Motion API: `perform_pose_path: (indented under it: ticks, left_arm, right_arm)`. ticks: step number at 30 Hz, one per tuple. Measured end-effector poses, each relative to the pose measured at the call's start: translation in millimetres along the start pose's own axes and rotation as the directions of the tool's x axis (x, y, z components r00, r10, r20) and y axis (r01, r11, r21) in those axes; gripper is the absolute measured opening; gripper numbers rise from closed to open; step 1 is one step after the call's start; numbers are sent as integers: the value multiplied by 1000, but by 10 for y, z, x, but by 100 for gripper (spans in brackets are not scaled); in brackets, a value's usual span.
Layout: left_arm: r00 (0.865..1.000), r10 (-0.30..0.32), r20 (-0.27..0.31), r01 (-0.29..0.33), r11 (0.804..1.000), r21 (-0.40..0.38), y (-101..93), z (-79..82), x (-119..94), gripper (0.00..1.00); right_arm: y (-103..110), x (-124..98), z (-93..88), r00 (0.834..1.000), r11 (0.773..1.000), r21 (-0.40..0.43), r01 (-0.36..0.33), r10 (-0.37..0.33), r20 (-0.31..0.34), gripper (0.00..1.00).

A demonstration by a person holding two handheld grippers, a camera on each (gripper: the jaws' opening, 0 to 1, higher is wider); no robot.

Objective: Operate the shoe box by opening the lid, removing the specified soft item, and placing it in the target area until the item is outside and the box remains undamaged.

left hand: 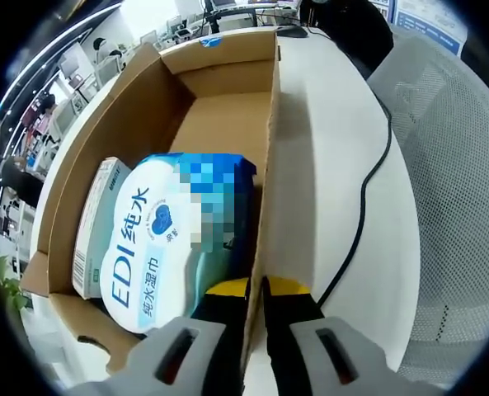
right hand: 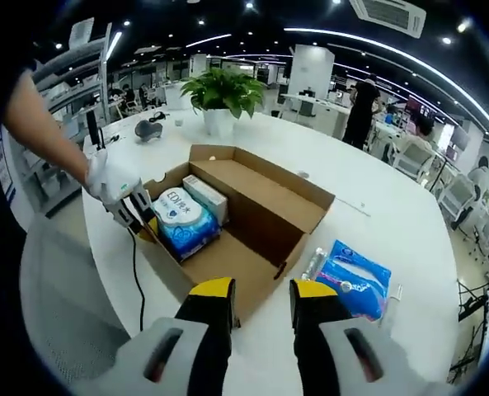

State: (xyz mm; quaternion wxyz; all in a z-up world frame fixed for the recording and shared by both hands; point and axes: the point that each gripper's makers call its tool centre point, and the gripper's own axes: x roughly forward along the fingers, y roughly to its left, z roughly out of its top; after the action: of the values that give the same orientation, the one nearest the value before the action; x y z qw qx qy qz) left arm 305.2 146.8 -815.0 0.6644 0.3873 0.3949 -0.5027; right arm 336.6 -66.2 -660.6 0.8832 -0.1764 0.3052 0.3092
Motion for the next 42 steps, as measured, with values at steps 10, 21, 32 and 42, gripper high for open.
perform_pose_path:
  ticks: [10, 21, 32, 42]
  left_arm:
    - [1000, -2, 1, 2, 1000, 7, -6, 4, 1, 4]
    - [1000, -2, 4, 2, 1000, 7, -15, 8, 2, 4]
    - [1000, -2, 6, 2, 1000, 14, -14, 16, 8, 4]
    - [1000, 0, 9, 0, 1000, 20, -7, 27, 9, 4]
  right_arm:
    - [170, 149, 184, 999, 999, -35, -42, 42, 17, 24]
    - [312, 274, 354, 997, 992, -105, -68, 72, 29, 22]
    - [437, 472, 520, 991, 975, -180, -127, 132, 12, 24]
    - [535, 606, 623, 985, 960, -220, -170, 170, -18, 23]
